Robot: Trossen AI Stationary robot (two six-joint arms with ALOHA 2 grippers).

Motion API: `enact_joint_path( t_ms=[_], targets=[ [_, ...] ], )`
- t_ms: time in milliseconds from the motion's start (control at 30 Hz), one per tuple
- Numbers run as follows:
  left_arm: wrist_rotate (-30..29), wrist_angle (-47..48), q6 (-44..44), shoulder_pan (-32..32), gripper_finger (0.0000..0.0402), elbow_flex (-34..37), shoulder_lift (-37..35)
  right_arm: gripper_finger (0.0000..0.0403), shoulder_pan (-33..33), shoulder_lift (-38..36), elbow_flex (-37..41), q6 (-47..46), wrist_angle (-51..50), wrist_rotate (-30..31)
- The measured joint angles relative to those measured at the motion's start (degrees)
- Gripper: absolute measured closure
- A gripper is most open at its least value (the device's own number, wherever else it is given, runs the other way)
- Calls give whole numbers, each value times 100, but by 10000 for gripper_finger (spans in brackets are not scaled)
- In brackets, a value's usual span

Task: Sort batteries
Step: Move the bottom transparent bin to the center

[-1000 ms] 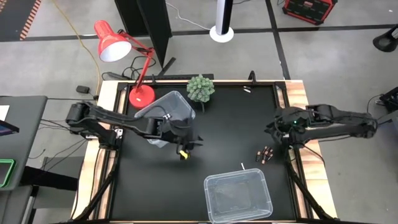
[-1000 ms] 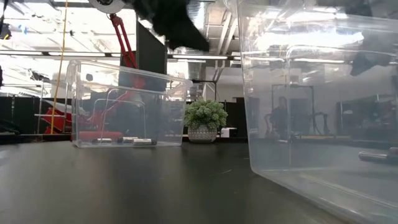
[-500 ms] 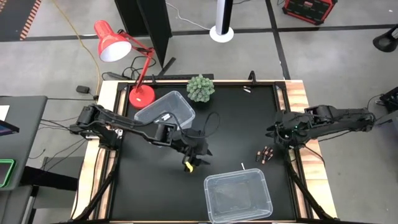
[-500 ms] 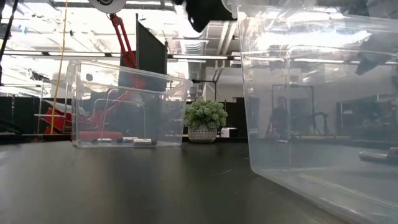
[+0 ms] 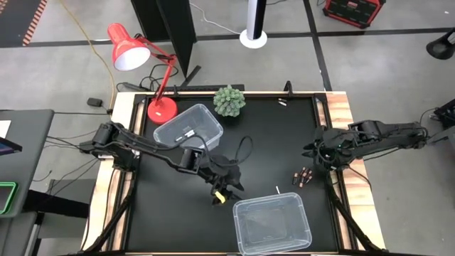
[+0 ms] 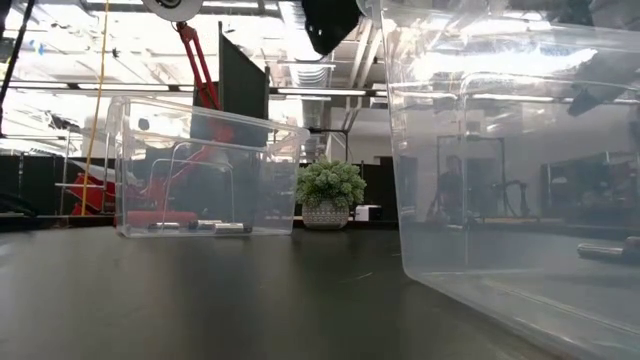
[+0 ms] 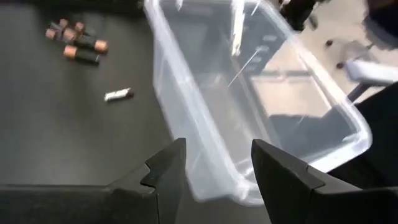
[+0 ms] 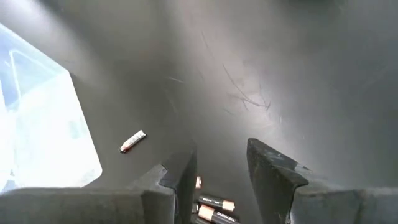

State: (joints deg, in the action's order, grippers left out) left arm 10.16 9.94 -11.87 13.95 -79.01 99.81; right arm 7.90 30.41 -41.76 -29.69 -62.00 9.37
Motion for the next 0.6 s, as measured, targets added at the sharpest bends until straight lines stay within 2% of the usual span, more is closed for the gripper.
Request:
enact_joint_path(
  t_ms=[67,300,600],
  targets=[
    [-67,-195,-112,49,222,-19,60,245,-2,0,-2,7,9,0],
    [-550,-23,-262,179,222,-2,69,245,-2,0,-2,21,89,0],
    [-579,-44,-436,325,222,-2,276,245,-2,0,-2,26,129,0]
  ],
)
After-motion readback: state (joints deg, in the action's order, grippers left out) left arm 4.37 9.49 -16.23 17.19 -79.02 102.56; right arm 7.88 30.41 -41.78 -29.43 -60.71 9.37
